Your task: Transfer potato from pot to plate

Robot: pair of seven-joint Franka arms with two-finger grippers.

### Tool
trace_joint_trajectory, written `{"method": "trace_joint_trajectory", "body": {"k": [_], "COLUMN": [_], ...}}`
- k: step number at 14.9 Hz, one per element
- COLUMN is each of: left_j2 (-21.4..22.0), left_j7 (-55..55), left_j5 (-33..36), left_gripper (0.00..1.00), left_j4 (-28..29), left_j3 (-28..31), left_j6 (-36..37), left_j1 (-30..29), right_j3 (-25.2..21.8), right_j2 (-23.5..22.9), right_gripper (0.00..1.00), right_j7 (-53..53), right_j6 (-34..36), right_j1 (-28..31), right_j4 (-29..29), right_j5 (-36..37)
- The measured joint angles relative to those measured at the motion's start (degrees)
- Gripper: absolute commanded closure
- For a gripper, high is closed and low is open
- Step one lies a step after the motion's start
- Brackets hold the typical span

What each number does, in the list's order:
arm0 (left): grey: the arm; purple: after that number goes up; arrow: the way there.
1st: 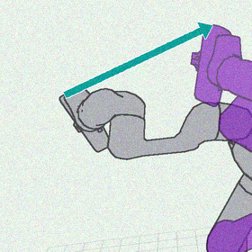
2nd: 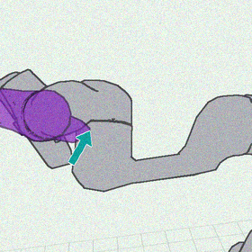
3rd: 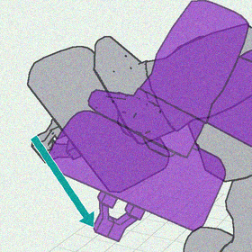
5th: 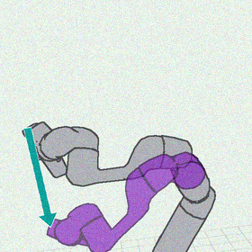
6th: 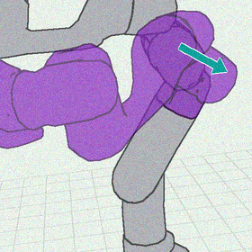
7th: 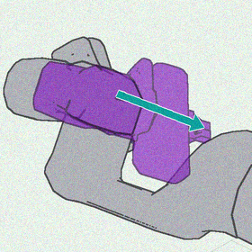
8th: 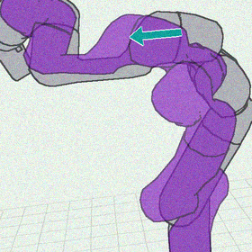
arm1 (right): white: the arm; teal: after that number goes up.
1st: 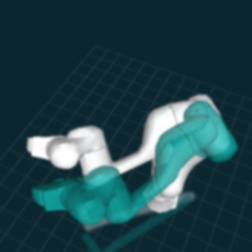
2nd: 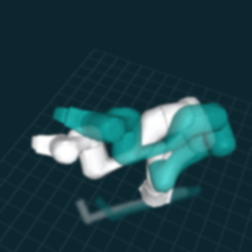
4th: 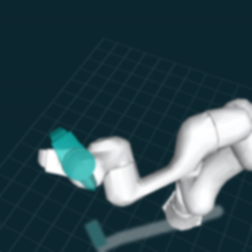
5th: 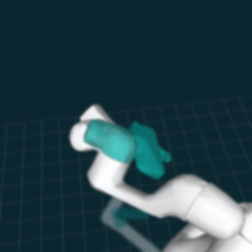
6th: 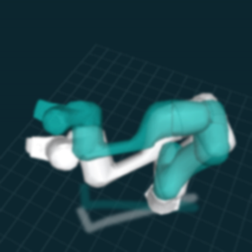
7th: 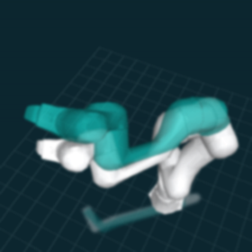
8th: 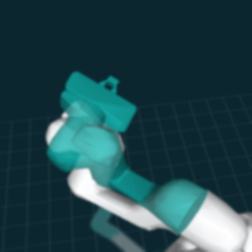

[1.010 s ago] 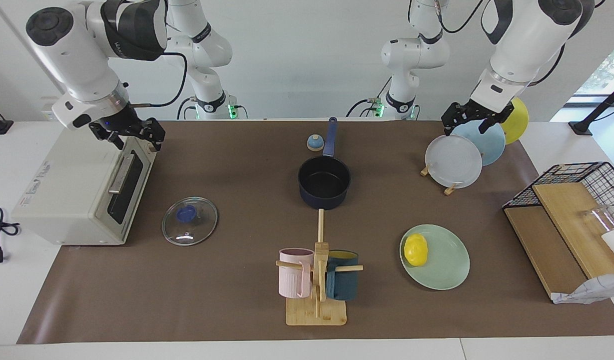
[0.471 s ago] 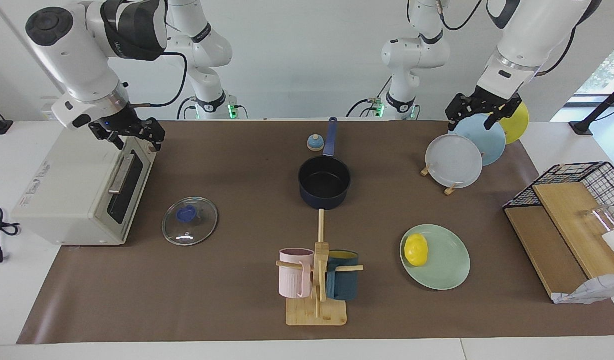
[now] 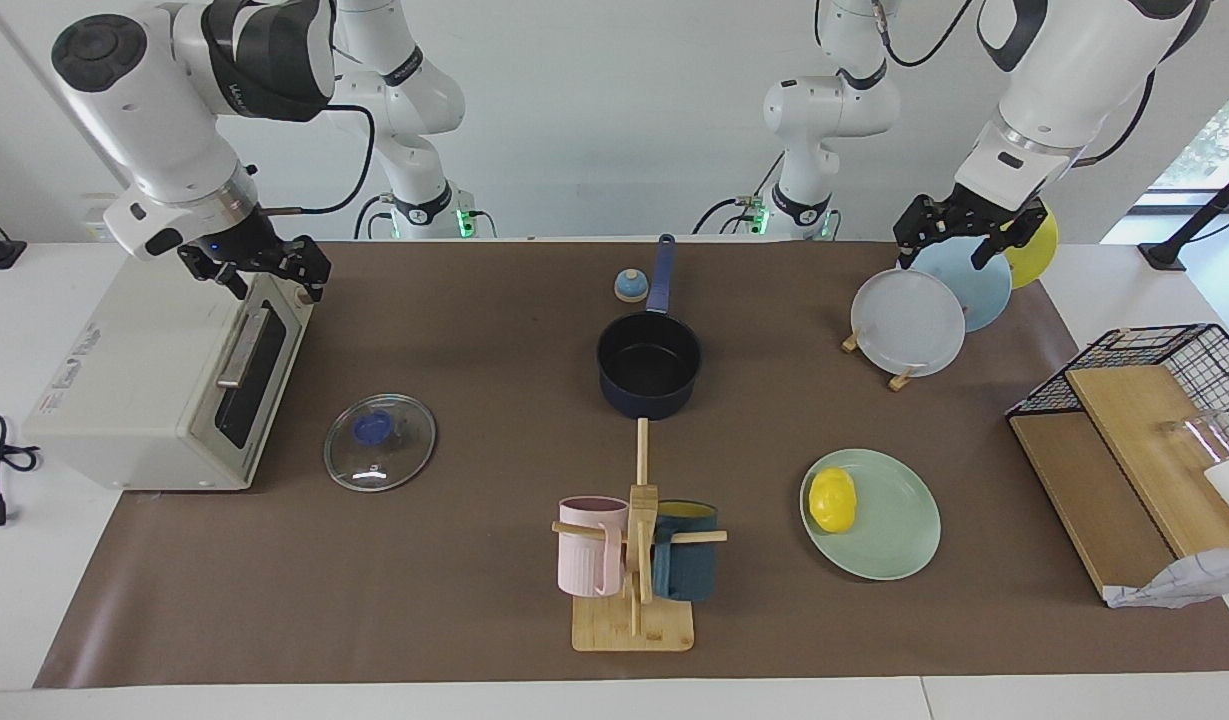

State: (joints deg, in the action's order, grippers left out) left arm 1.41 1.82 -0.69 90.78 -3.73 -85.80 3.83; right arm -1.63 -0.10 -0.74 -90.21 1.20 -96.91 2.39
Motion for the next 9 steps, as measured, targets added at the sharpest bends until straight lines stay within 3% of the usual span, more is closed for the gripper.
{"method": "trace_joint_trajectory", "body": {"k": [9], "left_j2": [0.0], "left_j7": [0.24], "left_j5": [0.0], "left_gripper": [0.0], "left_j4": [0.03], "left_j3": [0.16], "left_j6": [0.28], "left_j1": [-0.42], "right_j3": [0.0], "right_j2": [0.0], "right_gripper": [0.0], "right_j7": [0.0], "right_j6": [0.0], "right_j1": [0.0], "right_j4": [0.0], "right_j5": [0.0]}}
